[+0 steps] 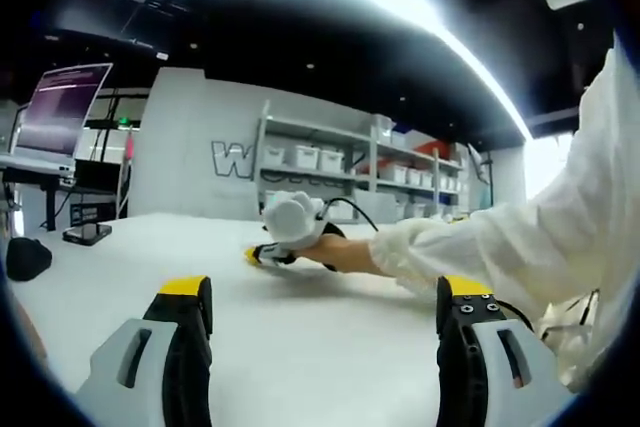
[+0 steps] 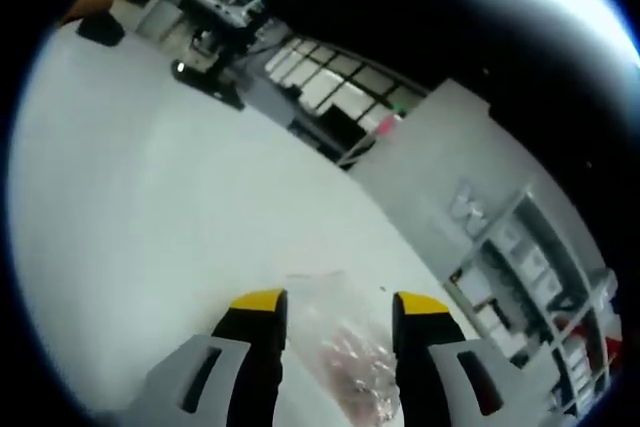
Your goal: Open the resealable bag by pulling the two sides of the seal apart until the entire bag opening is separated and visibly accessible.
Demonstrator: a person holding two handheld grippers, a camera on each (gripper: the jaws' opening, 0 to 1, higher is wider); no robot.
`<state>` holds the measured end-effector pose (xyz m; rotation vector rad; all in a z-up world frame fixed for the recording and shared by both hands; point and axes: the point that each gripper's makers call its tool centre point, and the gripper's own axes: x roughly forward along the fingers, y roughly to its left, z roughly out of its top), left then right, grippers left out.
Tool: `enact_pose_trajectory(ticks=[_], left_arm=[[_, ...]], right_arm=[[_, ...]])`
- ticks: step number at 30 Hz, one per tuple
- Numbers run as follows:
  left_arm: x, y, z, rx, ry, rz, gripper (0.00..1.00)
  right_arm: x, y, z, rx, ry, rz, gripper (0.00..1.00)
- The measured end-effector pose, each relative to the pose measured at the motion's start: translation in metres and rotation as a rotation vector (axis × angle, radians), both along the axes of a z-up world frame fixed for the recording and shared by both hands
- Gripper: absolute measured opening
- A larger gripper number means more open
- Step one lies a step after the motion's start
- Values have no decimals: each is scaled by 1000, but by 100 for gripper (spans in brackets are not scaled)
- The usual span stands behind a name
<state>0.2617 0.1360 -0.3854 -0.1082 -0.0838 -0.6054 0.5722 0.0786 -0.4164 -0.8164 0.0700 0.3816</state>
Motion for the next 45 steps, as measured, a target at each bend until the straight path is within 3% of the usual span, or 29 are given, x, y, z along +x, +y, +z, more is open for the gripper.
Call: enact_pose_trajectory(ticks=[2, 6, 9, 16, 18, 20, 23, 25, 28, 36, 40, 45], left_arm=[[0, 0, 1, -3, -1, 2, 91], [0, 1, 1, -6, -2, 5, 91], [-1, 0, 0, -4, 2, 2, 91], [-1, -2, -2, -4, 4, 1, 91], [0, -1, -2, -5, 6, 1, 91], [0, -1, -3, -5, 8, 2, 91], [0, 1, -3, -3, 9, 4, 91], [1, 1, -3, -5, 9, 5, 91], [2, 1, -3, -11, 13, 1, 90], [1, 2, -4, -10, 14, 0, 90], [2, 2, -3, -7, 10, 5, 90], [2, 1, -5, -2, 12, 5, 90]], right_arm=[[0, 0, -1, 23, 6, 8, 39], [1, 4, -9, 186, 95, 26, 31], [3, 1, -7, 176, 78, 15, 36], [6, 2, -6, 142, 55, 9, 34], [7, 1, -11, 271, 114, -38, 35], [7, -1, -13, 333, 153, -60, 38], [8, -2, -12, 334, 147, -52, 40], [8, -1, -13, 328, 140, -43, 36], [8, -3, -11, 235, 85, -36, 29], [8, 0, -12, 232, 77, -26, 22], [10, -4, -15, 283, 104, -56, 18], [12, -7, -16, 289, 99, -72, 14]])
